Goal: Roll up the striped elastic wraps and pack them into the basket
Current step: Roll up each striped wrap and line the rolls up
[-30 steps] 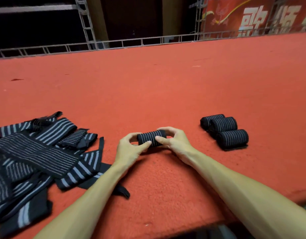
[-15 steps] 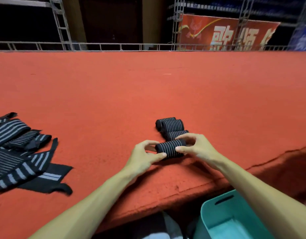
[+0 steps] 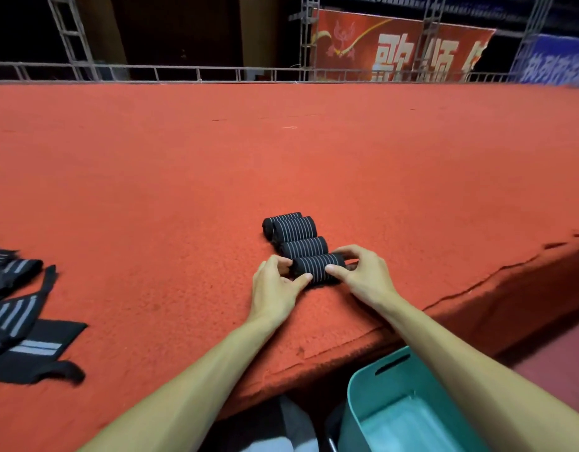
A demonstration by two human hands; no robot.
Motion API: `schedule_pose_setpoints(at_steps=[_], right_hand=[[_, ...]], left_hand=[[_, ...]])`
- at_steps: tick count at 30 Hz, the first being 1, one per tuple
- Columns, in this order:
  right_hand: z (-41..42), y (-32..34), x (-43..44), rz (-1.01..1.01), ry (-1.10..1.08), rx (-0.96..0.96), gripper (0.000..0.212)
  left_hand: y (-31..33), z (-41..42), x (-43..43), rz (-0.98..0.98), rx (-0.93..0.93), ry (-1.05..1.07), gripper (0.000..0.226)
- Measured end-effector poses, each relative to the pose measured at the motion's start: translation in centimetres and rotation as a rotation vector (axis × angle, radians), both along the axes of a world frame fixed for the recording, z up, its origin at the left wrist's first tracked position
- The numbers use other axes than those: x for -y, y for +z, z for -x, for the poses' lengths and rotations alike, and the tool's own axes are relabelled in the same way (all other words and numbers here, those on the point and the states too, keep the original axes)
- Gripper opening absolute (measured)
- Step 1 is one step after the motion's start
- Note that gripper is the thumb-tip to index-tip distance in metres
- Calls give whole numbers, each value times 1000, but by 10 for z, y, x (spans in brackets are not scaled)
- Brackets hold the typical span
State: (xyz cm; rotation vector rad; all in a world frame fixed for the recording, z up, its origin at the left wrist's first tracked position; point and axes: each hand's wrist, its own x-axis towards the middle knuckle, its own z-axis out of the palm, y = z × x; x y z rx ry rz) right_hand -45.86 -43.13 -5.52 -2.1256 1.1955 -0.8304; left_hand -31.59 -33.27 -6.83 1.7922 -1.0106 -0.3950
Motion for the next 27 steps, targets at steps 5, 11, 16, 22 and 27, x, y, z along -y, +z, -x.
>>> schedule_pose_setpoints(at_steps=[5, 11, 16, 22, 27], right_hand=[[-2, 14, -18, 176, 11, -168, 36], [-53, 36, -70, 332, 176, -222, 28], [-128, 40, -124, 293, 413, -282, 28], [-221, 40, -186, 266, 629, -349, 27], [-285, 35, -225, 228, 737, -324, 22]], left_hand=[[15, -20, -20, -53, -37, -148, 35], [47, -77, -90, -89, 111, -165, 26], [62, -140, -172, -146, 289, -77, 25], [45, -218, -268, -163, 472, 152, 27], [25, -267, -312, -274, 622, 383, 25]])
